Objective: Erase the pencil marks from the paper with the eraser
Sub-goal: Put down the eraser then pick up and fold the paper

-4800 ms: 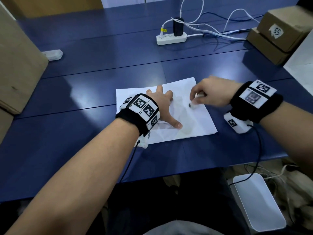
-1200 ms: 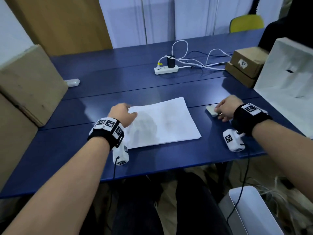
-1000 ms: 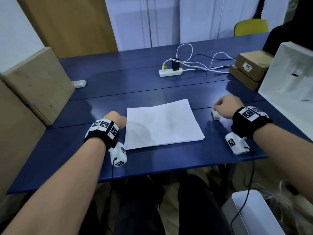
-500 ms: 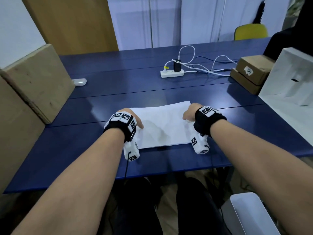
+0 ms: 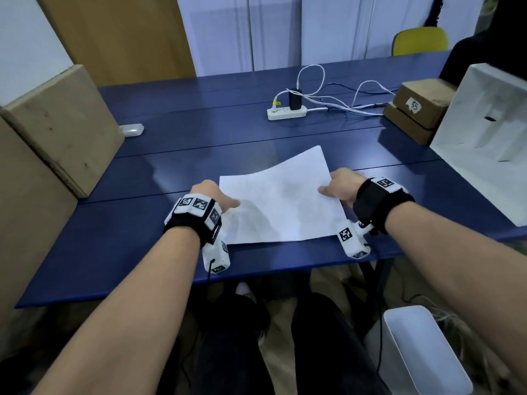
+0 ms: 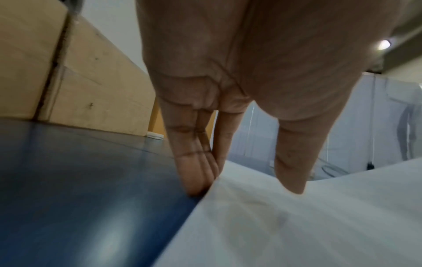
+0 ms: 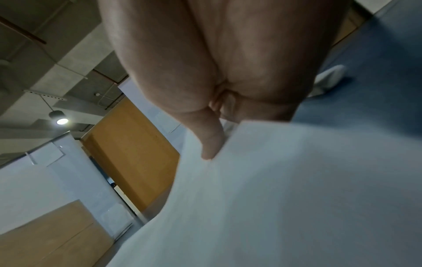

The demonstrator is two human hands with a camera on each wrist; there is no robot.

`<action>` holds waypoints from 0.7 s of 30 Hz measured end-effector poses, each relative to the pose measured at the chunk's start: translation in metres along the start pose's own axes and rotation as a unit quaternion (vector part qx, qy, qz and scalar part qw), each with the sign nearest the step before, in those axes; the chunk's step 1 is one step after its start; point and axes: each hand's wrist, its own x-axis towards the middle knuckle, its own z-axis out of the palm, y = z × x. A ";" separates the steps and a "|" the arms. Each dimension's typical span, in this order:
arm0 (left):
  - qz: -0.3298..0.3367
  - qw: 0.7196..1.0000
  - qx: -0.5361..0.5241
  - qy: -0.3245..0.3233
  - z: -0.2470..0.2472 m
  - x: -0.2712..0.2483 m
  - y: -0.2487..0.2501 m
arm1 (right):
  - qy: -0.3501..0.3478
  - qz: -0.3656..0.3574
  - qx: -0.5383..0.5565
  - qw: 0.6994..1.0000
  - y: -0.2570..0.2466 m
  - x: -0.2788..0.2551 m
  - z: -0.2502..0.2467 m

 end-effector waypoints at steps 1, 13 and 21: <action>-0.005 1.000 -0.020 -0.013 0.002 -0.005 -0.005 | -0.019 0.002 0.051 0.999 0.010 -0.006 -0.001; 0.083 0.902 -0.213 -0.366 0.051 -0.161 -0.021 | -0.139 0.084 0.407 0.899 0.184 -0.172 -0.022; 0.034 0.859 -0.323 -0.396 0.220 -0.171 0.040 | -0.055 0.221 0.296 0.928 0.343 -0.153 0.029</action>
